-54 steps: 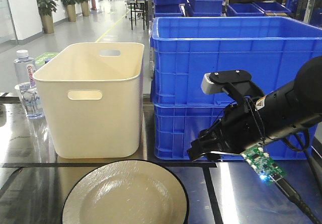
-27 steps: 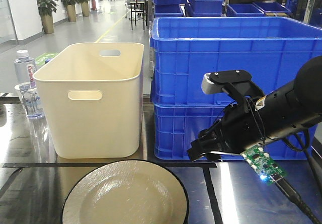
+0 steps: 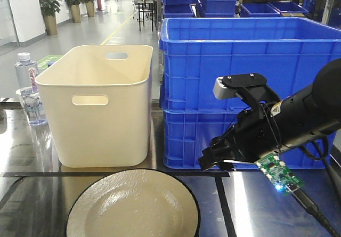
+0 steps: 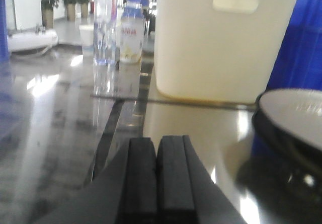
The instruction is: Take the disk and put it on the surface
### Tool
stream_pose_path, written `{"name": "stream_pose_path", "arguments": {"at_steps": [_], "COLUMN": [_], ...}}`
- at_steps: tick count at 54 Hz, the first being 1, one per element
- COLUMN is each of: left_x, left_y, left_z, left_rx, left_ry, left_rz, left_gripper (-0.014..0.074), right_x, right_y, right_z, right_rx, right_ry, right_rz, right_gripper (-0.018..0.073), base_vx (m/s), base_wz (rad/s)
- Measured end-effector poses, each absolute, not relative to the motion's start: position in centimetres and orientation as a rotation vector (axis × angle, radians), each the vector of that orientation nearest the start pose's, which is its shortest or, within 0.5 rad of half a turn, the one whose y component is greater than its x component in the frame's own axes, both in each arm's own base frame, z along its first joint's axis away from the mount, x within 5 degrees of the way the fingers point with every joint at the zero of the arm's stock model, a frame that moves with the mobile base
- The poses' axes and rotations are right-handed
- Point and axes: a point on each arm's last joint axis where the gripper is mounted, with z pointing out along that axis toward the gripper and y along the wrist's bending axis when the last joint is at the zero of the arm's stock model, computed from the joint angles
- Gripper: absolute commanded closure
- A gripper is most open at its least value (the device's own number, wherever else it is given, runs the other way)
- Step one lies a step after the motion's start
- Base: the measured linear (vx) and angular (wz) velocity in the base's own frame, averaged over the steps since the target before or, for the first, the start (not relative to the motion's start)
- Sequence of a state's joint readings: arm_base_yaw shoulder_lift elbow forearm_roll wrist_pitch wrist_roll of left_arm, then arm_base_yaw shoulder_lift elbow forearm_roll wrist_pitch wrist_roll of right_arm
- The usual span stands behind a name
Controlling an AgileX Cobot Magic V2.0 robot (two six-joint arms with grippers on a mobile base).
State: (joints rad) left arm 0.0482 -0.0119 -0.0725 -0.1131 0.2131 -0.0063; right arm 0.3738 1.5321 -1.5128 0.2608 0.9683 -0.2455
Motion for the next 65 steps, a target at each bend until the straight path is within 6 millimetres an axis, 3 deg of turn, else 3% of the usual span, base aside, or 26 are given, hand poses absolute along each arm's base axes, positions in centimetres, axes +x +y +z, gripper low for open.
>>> {"name": "stream_pose_path", "arguments": {"at_steps": [5,9,58,65], "left_x": [5.6,5.6,5.7,5.7], "left_y": [0.1,0.1,0.1,0.1], "left_z": [19.9,19.4,19.5,19.5], "left_rx": [-0.109,-0.089,-0.069,-0.069], "left_ry": [1.615,1.62,1.609,1.609], "left_rz": [-0.07,-0.055,-0.031,-0.031], "left_gripper": [0.0605,0.0605,0.0605,0.0605], "right_x": [30.3,30.2,30.2,30.2], "right_y": [13.9,13.9,13.9,13.9], "right_z": [37.7,37.7,37.7,37.7], "right_rx": [-0.666,-0.666,-0.666,-0.666], "right_ry": [2.375,2.377,2.377,2.377], "right_rz": [0.383,0.383,0.383,0.383], "right_gripper": [0.004,0.004,0.0041,0.008], "base_vx": [0.0,0.0,0.0,0.0], "base_wz": [0.0,0.0,0.0,0.0]}}
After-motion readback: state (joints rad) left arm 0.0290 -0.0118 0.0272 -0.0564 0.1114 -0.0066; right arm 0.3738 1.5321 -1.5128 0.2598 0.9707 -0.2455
